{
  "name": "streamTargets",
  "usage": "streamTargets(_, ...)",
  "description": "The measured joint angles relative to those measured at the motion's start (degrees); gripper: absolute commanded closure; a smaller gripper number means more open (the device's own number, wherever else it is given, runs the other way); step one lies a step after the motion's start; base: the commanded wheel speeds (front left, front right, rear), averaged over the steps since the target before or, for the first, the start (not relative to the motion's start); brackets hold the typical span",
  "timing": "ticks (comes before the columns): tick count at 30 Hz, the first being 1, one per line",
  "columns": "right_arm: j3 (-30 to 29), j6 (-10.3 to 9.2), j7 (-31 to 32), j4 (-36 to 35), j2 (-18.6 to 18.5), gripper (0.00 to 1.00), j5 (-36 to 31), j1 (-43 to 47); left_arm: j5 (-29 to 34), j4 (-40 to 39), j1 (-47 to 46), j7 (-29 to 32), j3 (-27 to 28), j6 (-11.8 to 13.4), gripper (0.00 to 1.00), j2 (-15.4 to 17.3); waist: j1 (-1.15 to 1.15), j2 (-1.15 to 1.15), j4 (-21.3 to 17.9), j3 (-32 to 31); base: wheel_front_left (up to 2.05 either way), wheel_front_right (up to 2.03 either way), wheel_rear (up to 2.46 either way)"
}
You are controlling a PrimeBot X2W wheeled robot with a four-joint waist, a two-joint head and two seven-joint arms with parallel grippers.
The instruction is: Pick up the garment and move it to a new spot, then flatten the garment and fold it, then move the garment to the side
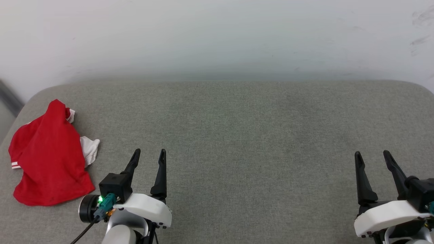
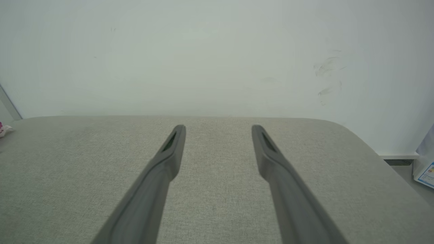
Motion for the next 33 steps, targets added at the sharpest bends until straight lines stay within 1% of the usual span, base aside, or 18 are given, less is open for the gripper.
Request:
streamTargets(13, -0.4, 0.00, -1.0, 0.0, 0.0, 0.00, -3.0, 0.0, 4.7, 0.9, -0.2, -1.1, 0.0, 0.5, 0.00, 0.0, 0.00, 0.00, 0.1, 0.2, 0.00, 0.00, 0.00)
streamTargets(18, -0.7, 0.00, -1.4, 0.6, 0.0, 0.00, -1.0, 0.0, 4.6, 1.0, -0.3, -1.2, 0.0, 0.8, 0.00, 0.0, 0.00, 0.00, 0.1, 0.3, 0.00, 0.00, 0.00)
streamTargets(33, -1.0, 0.00, -2.0, 2.2, 0.0, 0.00, -0.4, -0.2, 4.1, 1.7, -0.5, -1.3, 0.3, 0.9, 0.00, 0.0, 0.00, 0.00, 1.0, 0.5, 0.00, 0.00, 0.00)
